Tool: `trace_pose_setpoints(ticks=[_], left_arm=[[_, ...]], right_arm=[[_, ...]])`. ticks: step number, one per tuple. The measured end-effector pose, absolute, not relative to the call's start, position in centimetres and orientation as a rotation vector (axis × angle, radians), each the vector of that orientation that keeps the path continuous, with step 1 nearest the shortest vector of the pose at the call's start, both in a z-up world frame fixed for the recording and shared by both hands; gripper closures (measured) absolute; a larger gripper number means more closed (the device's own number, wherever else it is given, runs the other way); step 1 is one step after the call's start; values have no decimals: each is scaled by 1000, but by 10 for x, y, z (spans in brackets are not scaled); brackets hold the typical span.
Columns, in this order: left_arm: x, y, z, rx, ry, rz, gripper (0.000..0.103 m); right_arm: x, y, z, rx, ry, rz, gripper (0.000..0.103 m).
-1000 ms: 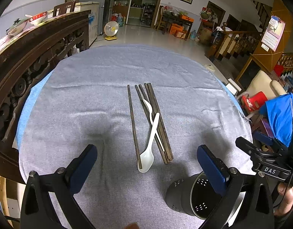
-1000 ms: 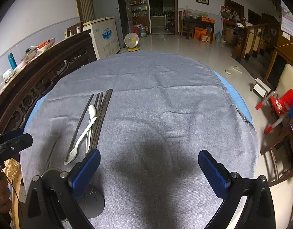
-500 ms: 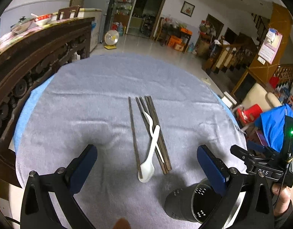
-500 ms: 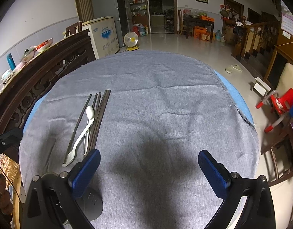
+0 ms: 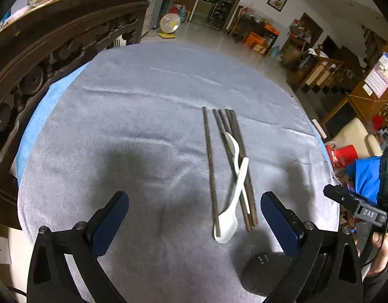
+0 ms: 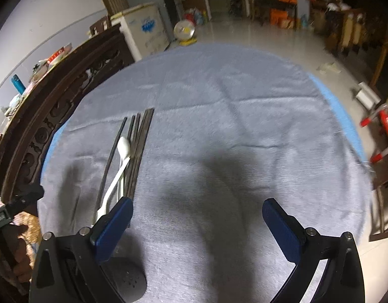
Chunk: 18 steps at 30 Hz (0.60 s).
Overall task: Organize utensils
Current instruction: 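Move the right tool down over the dark chopsticks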
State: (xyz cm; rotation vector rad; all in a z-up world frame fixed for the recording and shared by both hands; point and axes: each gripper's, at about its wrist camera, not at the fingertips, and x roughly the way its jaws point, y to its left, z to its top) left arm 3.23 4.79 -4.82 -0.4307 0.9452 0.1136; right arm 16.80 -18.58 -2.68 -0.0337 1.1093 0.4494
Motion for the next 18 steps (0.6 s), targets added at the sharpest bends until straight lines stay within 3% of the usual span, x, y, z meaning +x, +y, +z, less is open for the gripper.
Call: trace_pose_setpoints(ticks=[11,18], left_arm=[[68,62,-84,-486,1053,118,0],[78,64,-95,-497,1076,124,0]], right_arm=[[249,-108,-74,-167,1380,516,0],[273,-58,-84,-265,1406,492,5]])
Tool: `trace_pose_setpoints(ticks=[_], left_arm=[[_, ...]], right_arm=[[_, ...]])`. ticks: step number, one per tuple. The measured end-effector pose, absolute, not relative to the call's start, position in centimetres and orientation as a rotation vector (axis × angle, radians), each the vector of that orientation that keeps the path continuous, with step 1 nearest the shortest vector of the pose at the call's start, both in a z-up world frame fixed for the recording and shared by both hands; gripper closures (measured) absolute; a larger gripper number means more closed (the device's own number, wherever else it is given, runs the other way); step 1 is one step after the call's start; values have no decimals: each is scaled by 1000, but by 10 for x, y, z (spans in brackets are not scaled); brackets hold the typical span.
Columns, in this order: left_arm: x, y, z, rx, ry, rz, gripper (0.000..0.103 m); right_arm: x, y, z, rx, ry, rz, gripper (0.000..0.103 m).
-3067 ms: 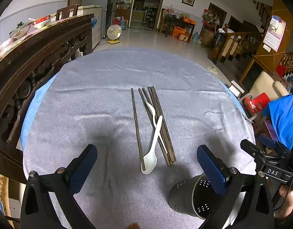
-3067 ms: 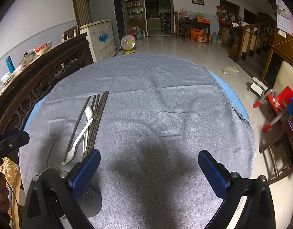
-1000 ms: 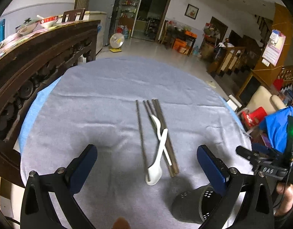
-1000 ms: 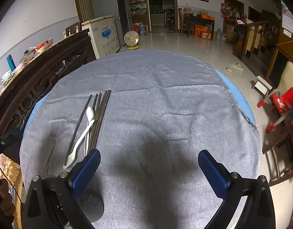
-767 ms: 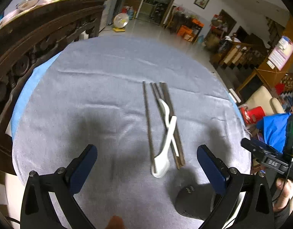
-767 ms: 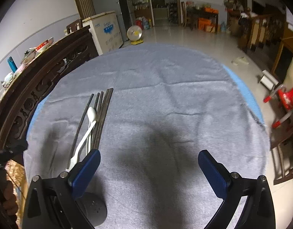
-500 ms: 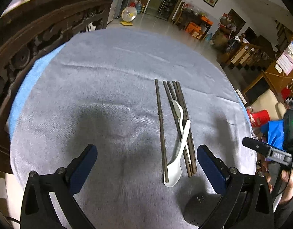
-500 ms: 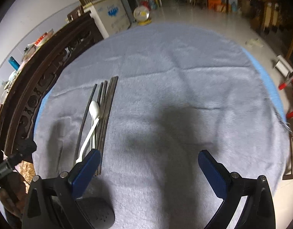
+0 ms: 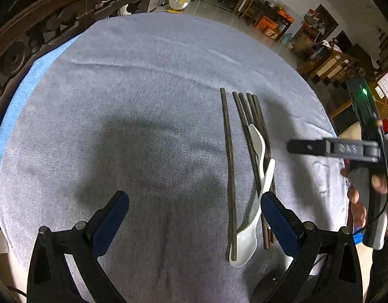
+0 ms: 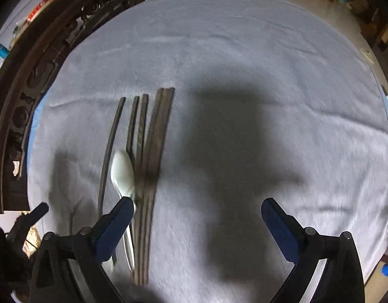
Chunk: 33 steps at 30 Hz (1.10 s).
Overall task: Organize utensils
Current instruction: 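Move the right tool down over the dark chopsticks, then grasp a dark chopstick with the right tool while the left tool grasps another chopstick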
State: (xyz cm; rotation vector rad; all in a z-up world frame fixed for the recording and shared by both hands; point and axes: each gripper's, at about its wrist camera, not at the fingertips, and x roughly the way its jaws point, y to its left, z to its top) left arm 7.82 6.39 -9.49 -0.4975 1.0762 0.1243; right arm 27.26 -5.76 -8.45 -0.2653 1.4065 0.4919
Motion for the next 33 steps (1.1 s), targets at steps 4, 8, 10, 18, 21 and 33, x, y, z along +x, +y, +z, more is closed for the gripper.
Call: trace_pose_setpoints(ticks=[4,8,10,18,21,33], left_arm=[[81,66,-98,-504,1081,131,0],[82,66,-98,-502,1081,129,0],[83,67,-98,-503,1081,126,0],[87,66,-97,-507,1080,116,0],[90,69,-97,-504,1078,124,0],[108,69,-103,-500,1089,113,0]], right_arm=[[273,-38,-97,-326,1447,480,39],[269,-34,-102,-347,1444,480,47],[268,-42,-103,-378,1440,446,49],[274,-48,-91,-218,1425,483,41],[270,-32,-98,-299,1439,478,41],[281,-88,-85,-180,1448,443,53]])
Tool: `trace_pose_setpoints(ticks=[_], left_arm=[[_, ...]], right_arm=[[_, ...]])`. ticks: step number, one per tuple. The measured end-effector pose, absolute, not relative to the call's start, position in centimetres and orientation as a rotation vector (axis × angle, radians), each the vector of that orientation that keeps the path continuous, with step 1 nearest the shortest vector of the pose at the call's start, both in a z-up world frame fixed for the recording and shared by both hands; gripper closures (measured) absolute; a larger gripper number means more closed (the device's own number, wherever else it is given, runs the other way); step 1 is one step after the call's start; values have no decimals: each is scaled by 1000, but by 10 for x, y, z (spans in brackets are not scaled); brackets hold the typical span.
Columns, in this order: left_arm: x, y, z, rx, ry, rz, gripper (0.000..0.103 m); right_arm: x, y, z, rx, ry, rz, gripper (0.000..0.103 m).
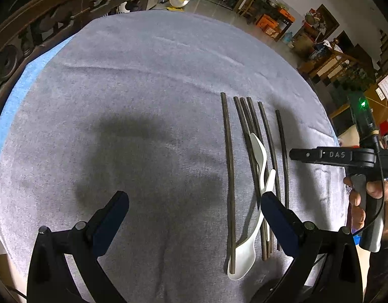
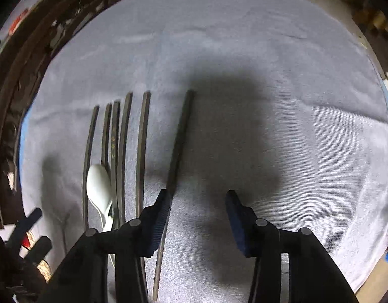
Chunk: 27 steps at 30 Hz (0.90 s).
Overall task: Organize utensils
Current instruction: 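Grasp a dark chopstick with the right tool while the left tool grasps another chopstick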
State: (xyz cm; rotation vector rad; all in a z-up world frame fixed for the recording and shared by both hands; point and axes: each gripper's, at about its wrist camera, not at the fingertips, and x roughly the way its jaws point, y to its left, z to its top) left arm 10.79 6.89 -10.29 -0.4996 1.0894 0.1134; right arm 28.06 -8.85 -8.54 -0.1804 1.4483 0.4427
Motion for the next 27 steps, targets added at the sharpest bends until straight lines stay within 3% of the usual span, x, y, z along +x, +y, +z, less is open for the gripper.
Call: trace_pose_setpoints(ticks=[4,9,11,13,18,21,22,25,27], left_arm=[[117,67,-104,-475,1106,127,0],[126,66,-102,-479,1163,163,0],[137,66,-101,-474,1188,172,1],[153,63,-98,-444,1234,198,8],[194,58,-102,-425,1346,188,18],[220,59,-112,-433,1426,212,42],[226,59,-116,-436,1449,213,45],[238,56,-123,-443,1489,218,47],[244,51,-125,-437,1504,218,54]], right_arm=[[280,-77,-79,-206,1452,465,54],[280,-36,-95,-287,1445,441,72],[274,-20,-94,-355,1433,441,85],[269,-17,-93,-409,1429,446,91],[267,-37,-87,-413,1468,463,92],[268,-41,-89,-400,1492,483,92],[269,-45,-86,-395,1501,491,93],[275,-63,-78,-388,1525,522,93],[277,-89,-70,-374,1537,542,93]])
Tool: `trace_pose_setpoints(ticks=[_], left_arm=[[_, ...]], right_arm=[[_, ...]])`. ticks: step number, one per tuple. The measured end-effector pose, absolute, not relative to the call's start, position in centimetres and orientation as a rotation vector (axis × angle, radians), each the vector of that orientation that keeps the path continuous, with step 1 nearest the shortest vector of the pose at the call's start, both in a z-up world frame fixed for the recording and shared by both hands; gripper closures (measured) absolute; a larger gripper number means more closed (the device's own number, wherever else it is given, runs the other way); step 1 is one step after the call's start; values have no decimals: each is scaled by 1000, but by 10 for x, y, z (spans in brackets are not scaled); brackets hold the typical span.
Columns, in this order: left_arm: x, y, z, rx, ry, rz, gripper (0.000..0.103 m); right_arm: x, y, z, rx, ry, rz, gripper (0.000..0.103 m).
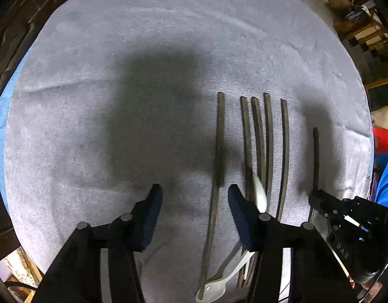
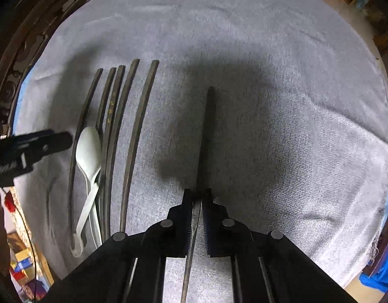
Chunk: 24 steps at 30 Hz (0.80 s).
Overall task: Organize utensils
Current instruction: 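Grasp a dark chopstick with the right tool while the left tool grasps another chopstick, then lift both chopsticks upright and carry them above the black holder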
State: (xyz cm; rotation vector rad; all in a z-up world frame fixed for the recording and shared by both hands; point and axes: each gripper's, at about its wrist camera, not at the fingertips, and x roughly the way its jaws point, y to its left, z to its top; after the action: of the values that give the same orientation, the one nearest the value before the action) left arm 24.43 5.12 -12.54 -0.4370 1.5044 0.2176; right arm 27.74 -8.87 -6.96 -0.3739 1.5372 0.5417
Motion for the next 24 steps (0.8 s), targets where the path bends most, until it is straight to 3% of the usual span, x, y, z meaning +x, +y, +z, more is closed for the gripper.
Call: trace_pose_setpoints(ticks=[5,6,12,24], left_arm=[[267,35,-137,-365,1570,222,72],[270,31,-138,-334,1578,224,81],[290,9,-140,-230,1615,204,97],[264,51,-98,-357,1422,221,98]], right_arm=[[282,-80,-83,-391,1531,581,93],[279,-80,-84,-395,1530,584,93],[271,-70,-89,-487,1515,581,93],[262,-101,-93,-346,1444,528,96]])
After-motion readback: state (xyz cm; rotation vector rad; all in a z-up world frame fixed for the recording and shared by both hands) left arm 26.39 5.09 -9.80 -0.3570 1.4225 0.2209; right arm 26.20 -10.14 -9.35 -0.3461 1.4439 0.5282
